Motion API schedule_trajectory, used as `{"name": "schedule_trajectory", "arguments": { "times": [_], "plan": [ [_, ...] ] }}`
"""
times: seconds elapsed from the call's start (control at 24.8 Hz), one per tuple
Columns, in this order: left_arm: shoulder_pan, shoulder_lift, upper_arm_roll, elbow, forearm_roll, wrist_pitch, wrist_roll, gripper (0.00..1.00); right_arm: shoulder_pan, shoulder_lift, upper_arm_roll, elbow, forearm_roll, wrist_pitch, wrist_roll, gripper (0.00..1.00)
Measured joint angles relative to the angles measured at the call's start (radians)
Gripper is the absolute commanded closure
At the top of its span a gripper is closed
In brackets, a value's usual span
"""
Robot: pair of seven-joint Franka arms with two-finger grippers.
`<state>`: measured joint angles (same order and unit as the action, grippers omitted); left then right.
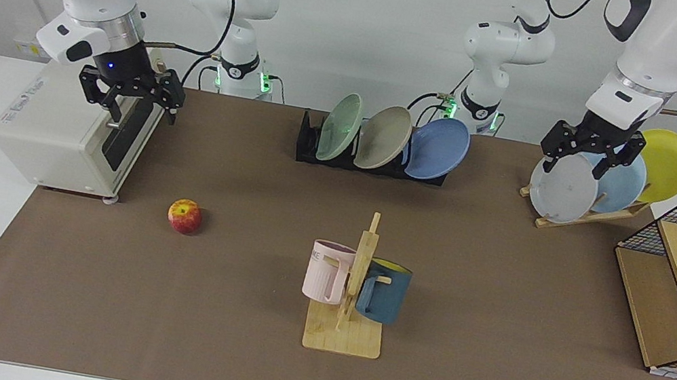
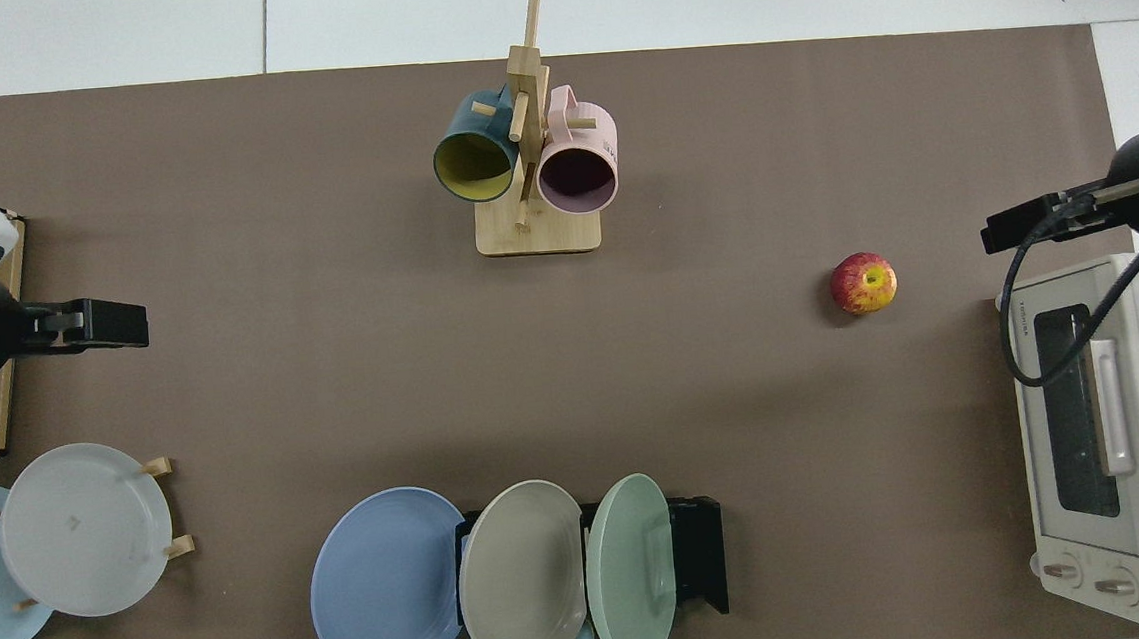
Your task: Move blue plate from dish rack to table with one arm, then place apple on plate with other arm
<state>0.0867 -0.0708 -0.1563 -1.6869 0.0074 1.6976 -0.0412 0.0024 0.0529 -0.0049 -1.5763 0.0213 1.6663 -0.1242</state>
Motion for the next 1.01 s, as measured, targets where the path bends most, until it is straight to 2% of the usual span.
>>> {"name": "schedule_trajectory", "arguments": {
  "times": [1.01],
  "plan": [
    [0.000, -0.005, 0.000, 0.000, 0.000, -0.014, 0.014, 0.00, 0.000, 0.000, 0.000, 0.000, 0.000, 0.000, 0.000, 0.00]
  ]
}}
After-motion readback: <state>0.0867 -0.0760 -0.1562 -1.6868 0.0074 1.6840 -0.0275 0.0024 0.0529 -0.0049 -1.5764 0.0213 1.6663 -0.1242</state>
